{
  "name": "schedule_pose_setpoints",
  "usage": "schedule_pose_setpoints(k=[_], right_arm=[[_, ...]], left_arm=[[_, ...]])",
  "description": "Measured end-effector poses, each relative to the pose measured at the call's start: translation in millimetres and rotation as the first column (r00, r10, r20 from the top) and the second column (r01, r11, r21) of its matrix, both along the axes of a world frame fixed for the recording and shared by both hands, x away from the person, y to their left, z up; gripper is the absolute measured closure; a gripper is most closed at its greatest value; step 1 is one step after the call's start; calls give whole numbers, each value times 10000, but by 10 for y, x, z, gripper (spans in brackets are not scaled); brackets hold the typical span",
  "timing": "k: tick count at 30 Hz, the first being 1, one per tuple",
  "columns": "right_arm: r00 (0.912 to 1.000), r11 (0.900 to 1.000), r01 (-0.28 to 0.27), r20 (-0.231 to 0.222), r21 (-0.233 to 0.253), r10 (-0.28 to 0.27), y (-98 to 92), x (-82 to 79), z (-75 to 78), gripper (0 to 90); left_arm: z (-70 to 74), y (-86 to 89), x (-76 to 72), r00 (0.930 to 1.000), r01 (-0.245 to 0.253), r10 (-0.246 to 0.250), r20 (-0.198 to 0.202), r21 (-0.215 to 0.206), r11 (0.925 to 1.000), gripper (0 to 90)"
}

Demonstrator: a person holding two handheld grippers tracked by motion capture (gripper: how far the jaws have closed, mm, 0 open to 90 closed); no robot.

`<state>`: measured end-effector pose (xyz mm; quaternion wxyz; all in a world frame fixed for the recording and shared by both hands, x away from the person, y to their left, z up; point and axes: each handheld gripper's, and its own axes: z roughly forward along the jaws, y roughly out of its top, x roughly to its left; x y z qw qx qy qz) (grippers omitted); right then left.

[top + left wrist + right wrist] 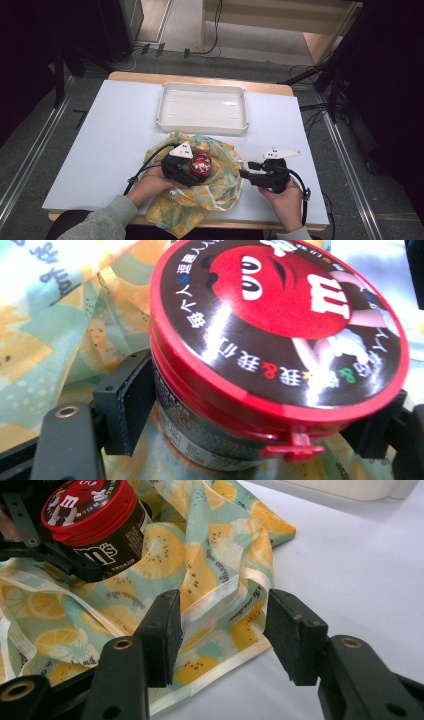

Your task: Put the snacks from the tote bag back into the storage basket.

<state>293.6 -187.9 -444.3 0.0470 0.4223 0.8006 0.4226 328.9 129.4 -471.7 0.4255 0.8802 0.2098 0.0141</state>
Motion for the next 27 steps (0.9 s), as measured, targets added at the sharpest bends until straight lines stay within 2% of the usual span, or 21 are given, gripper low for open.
schedule_pose_setpoints(k=[5,7,12,19,22,23,27], right_arm=[[10000,10000,8,-2,42,-8,0,0,-3,501],[10000,10000,-2,-7,44,2,0,0,-4,501],[10000,10000,-55,5,37,55,5,1,-7,501],[10000,9999,-96,-8,130,96,13,3,-11,501],[9999,9999,-113,9,126,112,21,3,-13,501],[9999,9998,-124,33,144,124,24,3,-15,501],[9999,9998,-140,-10,119,140,31,1,-12,501]], left_arm=[[35,15,-25,9995,-48,51,306,-76,10000,245],[49,21,-27,9995,-93,97,296,-144,9999,256],[68,15,-37,9992,-127,127,382,-4,9999,263],[108,44,-16,9986,-525,525,28,83,9986,264],[137,53,-23,9982,-597,597,11,132,9981,264],[162,62,-29,9979,-647,647,8,6,9979,264],[209,81,-39,9968,-793,793,-87,-42,9968,264]])
